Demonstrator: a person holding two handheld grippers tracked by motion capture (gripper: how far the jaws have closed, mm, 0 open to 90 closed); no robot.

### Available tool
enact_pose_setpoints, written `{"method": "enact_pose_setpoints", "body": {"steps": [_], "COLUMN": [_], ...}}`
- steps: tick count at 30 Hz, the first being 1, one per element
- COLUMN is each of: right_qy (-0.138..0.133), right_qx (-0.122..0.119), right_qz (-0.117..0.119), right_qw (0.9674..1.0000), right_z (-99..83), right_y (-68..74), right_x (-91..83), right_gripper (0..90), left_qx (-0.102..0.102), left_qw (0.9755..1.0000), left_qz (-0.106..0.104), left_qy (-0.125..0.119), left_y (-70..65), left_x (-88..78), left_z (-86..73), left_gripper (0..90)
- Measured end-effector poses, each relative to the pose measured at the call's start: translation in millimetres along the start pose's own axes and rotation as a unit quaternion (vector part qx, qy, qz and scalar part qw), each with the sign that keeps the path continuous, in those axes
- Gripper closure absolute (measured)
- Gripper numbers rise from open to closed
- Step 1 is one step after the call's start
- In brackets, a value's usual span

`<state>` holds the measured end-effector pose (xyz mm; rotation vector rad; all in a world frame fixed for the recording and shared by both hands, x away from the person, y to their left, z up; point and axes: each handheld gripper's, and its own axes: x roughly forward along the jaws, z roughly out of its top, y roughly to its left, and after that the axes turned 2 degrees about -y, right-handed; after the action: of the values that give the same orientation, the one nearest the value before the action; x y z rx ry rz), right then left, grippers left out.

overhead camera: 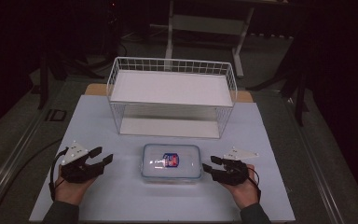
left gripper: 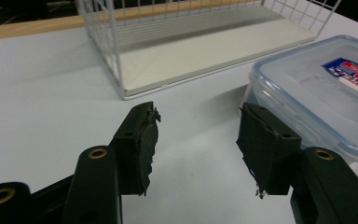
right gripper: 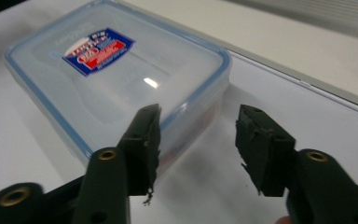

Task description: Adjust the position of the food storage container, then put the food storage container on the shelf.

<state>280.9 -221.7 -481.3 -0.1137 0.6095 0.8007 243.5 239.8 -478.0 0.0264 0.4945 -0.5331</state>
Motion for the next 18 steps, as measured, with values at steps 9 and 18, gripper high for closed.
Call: {"method": "enact_pose_setpoints", "body": {"steps": [9,18], "right_qy": [-0.004,0.006], "right_qx": [0.03,0.043], "right_qz": [0.025,0.038], "right_qw": [0.9992,0.9983], "right_z": [5.6,8.9], "right_y": [2.9,5.7], "right_x": [8.3,21.4], "right_gripper": [37.5,28.9], "left_qx": [-0.002,0.009], "left_qw": [0.9984,0.9945], "left_qz": [-0.05,-0.086], "left_qy": [0.025,0.059], "left_y": [-21.8,-45.7], "left_x": [25.2,51.1], "left_z": [5.2,8.5], "left_gripper": [41.4,35.9]}}
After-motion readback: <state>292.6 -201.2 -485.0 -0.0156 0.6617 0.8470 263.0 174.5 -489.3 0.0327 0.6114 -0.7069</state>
